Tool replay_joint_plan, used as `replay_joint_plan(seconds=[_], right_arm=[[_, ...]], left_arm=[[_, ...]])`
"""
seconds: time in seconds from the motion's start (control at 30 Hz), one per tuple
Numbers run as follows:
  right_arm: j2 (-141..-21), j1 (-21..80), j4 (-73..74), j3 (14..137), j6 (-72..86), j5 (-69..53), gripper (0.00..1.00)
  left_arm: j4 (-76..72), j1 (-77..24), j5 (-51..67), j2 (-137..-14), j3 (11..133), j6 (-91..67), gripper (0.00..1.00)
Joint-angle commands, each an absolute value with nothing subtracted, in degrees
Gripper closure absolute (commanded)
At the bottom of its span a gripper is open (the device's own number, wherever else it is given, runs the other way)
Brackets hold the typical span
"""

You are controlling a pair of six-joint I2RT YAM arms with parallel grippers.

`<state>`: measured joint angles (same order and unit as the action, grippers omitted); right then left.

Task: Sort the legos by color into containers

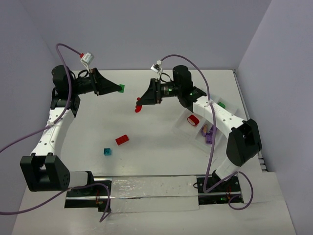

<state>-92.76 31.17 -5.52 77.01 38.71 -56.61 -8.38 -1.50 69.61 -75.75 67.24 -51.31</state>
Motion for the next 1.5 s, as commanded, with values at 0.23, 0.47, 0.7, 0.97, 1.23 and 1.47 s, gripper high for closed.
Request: replay_joint_plan(seconds=[0.23, 0.47, 0.7, 0.97, 1.23, 1.47], right_arm=[[-69.03, 18.61, 31.28, 61.84, 21.85, -2.70, 1.00], [-67.89, 12.66, 31.69, 57.48, 23.13, 8.48, 0.97], [-77.15, 12.49, 30.03, 60.82, 20.96, 7.10, 0.96], [-80.09, 12.57, 26.00, 57.71, 22.31, 3.38, 0.86], [-82.31, 13.43, 25.31, 57.21, 21.54, 2.11, 0.82], [-84.67, 16.16, 25.30, 57.39, 21.83, 3.12, 0.65]], left_arm=[[29.81, -0.21, 37.89, -75.33, 76.03, -27.23, 1.00], [27.34, -1.24, 40.33, -76.59, 72.23, -28.57, 1.00], [32.90, -5.96, 32.49, -76.48, 76.03, -23.99, 1.00], [32.35, -6.33, 31.57, -76.30, 74.97, -25.41, 1.00], [32.26, -6.76, 31.12, -76.98, 75.23, -25.84, 1.00], [32.20, -7.24, 30.94, -77.36, 75.74, -26.35, 1.00]])
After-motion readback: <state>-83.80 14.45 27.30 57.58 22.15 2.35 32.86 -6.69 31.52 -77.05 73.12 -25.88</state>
